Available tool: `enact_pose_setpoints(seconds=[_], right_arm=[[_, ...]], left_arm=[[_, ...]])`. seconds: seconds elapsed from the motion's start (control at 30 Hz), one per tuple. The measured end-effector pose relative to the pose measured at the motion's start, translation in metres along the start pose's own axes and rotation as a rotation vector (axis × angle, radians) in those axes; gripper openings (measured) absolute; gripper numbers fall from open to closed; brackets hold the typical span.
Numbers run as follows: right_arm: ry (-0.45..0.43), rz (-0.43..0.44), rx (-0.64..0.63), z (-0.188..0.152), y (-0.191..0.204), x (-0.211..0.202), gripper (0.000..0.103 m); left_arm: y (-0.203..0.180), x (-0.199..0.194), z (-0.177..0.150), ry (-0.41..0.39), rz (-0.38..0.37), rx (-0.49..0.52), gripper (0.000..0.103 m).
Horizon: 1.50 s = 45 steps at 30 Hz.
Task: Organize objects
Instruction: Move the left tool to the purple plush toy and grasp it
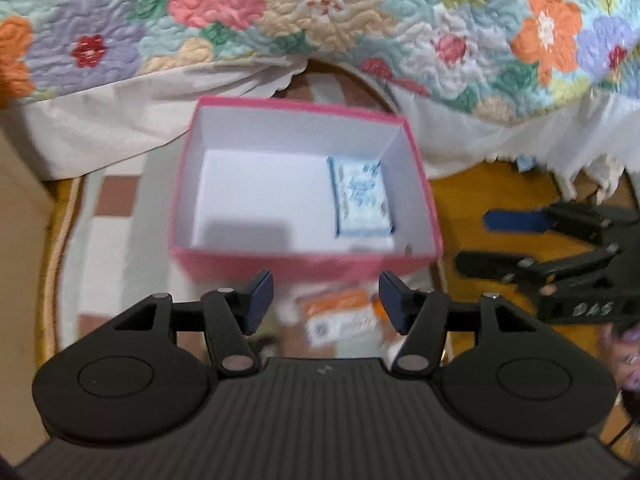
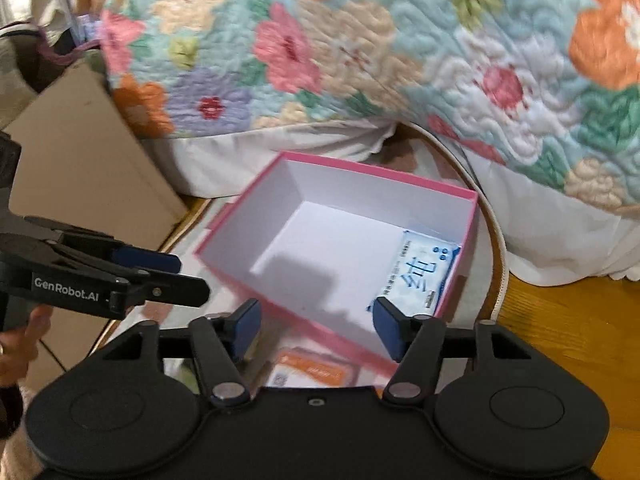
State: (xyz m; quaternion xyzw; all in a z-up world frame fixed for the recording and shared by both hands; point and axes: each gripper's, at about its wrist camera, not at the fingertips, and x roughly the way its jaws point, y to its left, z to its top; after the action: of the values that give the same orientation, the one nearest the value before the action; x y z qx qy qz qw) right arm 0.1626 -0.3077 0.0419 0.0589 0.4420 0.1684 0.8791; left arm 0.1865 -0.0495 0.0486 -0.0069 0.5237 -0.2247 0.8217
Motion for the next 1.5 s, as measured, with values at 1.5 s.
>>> enact_pose_setpoints(seconds=[1.5], right_arm=[[0.187,0.22,-0.343,-0.181,0.155,0.098,0.089]], left_arm=[[0.101,0.05,-0.197,0.078,0.001,-0.088,0.067]])
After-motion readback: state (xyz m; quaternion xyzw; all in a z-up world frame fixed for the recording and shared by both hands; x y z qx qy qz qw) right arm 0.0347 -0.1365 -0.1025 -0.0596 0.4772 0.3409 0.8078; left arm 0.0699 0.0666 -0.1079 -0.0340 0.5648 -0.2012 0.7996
